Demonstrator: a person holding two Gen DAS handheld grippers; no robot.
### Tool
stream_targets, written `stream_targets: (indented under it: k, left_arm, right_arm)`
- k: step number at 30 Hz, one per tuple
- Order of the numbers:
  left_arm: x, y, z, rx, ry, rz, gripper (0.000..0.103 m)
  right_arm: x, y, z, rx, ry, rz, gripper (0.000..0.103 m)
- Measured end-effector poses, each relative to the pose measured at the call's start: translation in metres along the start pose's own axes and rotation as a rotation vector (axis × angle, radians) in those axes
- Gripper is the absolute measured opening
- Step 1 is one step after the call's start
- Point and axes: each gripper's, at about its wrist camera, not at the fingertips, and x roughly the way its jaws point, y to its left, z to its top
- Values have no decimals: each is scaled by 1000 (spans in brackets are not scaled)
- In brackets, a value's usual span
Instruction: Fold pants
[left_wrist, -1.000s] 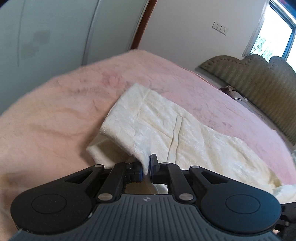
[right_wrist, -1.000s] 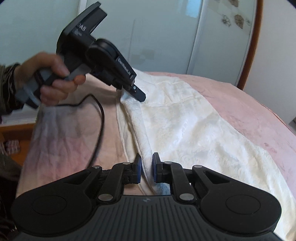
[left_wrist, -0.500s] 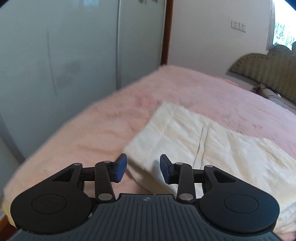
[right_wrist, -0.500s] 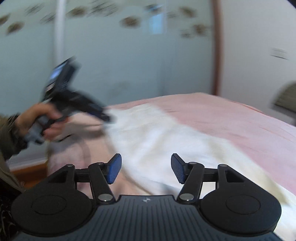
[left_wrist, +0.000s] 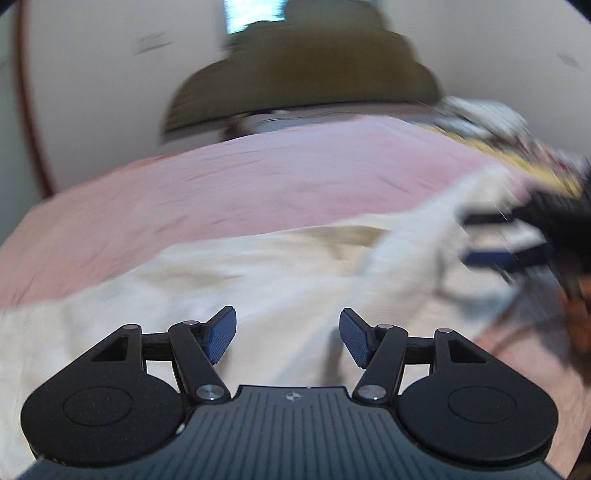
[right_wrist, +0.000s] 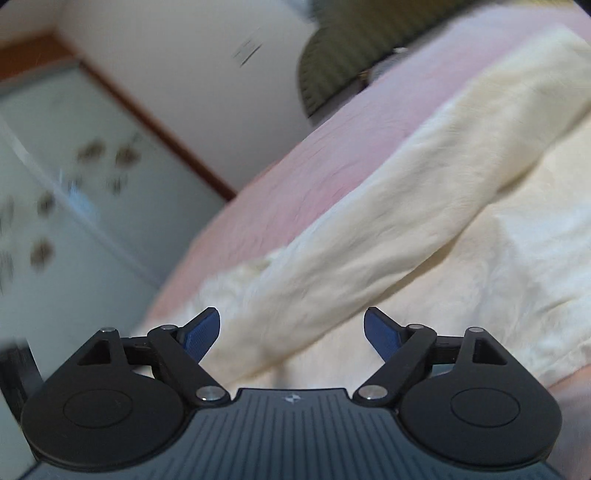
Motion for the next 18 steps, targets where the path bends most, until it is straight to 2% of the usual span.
stream_targets:
  k: [3, 4, 7, 10, 12, 14, 16, 18]
  left_arm:
    - [9, -44, -4, 217, -39, 1, 69]
    - [12, -53, -8, 276, -54, 2, 73]
    - [23, -73, -18, 410, -78, 36, 79]
    - [42, -82, -30, 491, -67, 97, 79]
    - [51, -87, -33, 526, -74, 144, 80]
    - [55, -91, -35, 544, -92, 185, 81]
    - [57, -95, -34, 548, -112, 228, 87]
    - [54, -100, -29, 545, -158, 262, 87]
  right_arm:
    - [5, -20, 13, 164, -50, 60, 86]
    - [6, -24, 17, 219, -61, 75, 86]
    - [7, -32, 22, 354, -77, 137, 88]
    - [9, -45, 19, 455, -93, 218, 91]
    - [14, -47, 21, 487, -95, 236, 91]
    - [16, -47, 24, 500, -91, 240, 91]
    - [18, -45, 29, 495, -86, 246, 91]
    - [17, -40, 32, 474, -88, 255, 94]
